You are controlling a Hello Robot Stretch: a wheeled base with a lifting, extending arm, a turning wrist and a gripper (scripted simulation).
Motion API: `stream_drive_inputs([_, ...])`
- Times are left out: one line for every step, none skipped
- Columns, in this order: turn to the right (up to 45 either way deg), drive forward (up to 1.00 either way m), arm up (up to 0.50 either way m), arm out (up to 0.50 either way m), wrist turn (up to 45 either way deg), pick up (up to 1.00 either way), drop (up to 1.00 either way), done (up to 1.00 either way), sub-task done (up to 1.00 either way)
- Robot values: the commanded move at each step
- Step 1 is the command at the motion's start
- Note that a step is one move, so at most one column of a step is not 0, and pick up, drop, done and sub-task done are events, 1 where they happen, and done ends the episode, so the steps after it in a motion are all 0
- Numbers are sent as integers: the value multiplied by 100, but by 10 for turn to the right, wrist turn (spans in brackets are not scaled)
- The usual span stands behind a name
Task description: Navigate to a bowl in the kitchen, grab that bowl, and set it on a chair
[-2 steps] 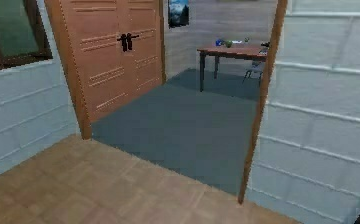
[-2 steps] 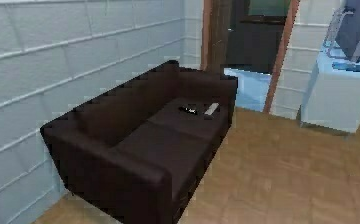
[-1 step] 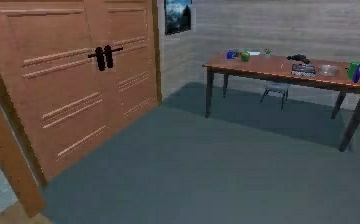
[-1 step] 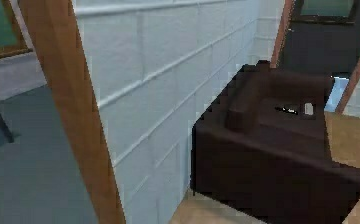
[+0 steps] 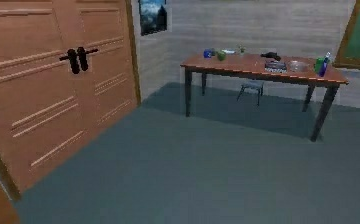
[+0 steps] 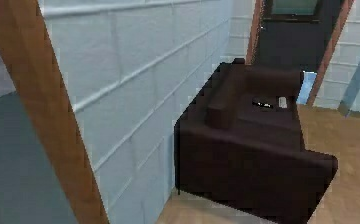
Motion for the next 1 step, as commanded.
stream_drive_inputs([0, 20, 0, 0, 0, 0, 0, 0, 0])
